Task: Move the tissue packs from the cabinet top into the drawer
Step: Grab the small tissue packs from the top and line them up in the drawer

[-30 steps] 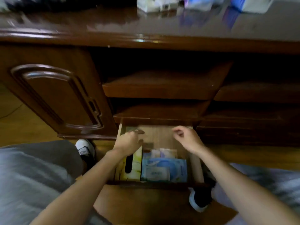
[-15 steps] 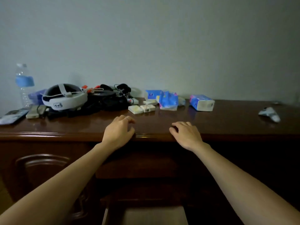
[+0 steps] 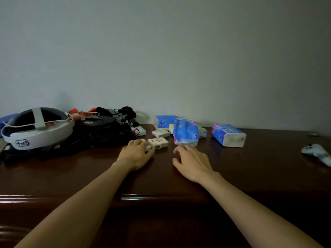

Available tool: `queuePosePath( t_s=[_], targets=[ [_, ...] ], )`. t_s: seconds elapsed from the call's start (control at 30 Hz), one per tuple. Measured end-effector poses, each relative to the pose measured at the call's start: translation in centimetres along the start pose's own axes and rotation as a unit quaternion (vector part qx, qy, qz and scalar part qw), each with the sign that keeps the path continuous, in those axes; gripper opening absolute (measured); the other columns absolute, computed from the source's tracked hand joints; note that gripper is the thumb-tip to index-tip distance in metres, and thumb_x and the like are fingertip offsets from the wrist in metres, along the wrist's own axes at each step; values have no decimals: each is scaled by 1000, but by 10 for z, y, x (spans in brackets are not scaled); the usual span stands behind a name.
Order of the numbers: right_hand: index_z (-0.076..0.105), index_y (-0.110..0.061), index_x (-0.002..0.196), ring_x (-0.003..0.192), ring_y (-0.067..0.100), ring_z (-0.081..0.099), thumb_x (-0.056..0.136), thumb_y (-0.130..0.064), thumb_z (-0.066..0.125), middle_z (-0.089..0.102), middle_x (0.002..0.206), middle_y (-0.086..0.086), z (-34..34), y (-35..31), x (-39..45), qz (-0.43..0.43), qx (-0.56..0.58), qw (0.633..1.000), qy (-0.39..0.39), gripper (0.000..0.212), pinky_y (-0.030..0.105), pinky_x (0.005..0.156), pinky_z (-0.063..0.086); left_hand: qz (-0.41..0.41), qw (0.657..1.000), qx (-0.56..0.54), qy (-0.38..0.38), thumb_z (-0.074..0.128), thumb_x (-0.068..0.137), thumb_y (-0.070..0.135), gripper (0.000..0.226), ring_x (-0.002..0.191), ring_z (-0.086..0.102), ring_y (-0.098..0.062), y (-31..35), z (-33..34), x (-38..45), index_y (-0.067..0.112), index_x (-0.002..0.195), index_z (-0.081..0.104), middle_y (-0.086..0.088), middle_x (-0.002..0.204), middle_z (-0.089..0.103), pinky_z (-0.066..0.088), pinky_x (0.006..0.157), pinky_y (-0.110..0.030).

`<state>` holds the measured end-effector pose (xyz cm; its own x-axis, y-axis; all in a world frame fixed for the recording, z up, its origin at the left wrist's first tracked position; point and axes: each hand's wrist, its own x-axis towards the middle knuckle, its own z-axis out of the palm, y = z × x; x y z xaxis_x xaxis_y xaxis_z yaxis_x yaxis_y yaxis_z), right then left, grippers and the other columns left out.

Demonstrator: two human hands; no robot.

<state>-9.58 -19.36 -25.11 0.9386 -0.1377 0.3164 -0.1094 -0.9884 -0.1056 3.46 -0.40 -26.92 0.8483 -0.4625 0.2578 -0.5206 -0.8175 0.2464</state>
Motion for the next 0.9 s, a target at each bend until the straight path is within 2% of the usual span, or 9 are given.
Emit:
queuePosePath(
  t_s=[0.1,0.2,0.37,0.43,0.5,0.6,0.7,0.77,0.9],
  targets=[
    [49,-32,136,123,20,52,100,-44,44,52,139,-2,15,-17,55,-28,48,998,33,38,39,83,50,15,996,42,75,43,87,69,57,117,48,-24,-11,1,13,29,124,59,0,123,55,41,99,-42],
    [47,-28,140,132,24,45,101,-39,41,48,147,1,29,-33,121,-30,78,996,43,40,44,92,46,13,995,34,93,53,84,62,46,110,48,-22,-23,0,25,25,111,59,1,112,53,44,94,-39],
    [36,-23,152,147,31,29,98,-44,39,31,162,8,57,-33,203,13,28,994,-108,58,49,115,30,45,996,11,81,52,85,44,53,115,47,-26,-31,9,42,15,129,47,-4,124,48,46,92,-39],
    [47,-23,147,145,33,33,101,-42,32,36,161,6,68,-27,210,-7,-15,987,-159,51,50,117,27,64,994,20,87,48,85,43,67,123,47,-27,-32,13,52,15,145,37,-5,139,45,45,94,-41],
    [57,-21,137,139,35,40,102,-36,28,47,153,9,71,-20,205,-16,-22,990,-141,48,50,115,29,81,990,48,101,45,86,44,77,135,42,-26,-31,15,66,17,155,27,-4,156,35,42,101,-41],
    [61,-11,133,131,35,45,106,-25,29,55,141,15,66,-15,190,-21,-7,994,-105,44,47,108,32,77,982,142,102,37,90,45,76,148,26,-27,-28,15,93,18,160,20,-2,168,18,29,113,-43],
    [55,-15,138,135,33,40,107,-34,26,51,144,11,63,-12,178,3,16,994,-112,46,48,110,34,16,985,173,17,26,97,45,70,155,1,-27,-31,23,119,20,161,13,-2,169,11,-1,124,-50],
    [52,-15,139,137,31,37,106,-38,25,49,145,9,60,-11,172,5,22,993,-117,48,50,111,34,-12,988,150,-38,21,98,45,69,155,1,-26,-31,26,131,19,161,13,-2,168,17,-14,122,-53],
    [51,-14,134,134,33,38,108,-31,31,49,142,11,51,-19,153,-8,1,994,-113,37,47,104,36,23,985,170,-31,21,98,45,68,156,1,-22,-32,25,126,15,160,22,-5,167,23,-20,120,-53]
  ],
)
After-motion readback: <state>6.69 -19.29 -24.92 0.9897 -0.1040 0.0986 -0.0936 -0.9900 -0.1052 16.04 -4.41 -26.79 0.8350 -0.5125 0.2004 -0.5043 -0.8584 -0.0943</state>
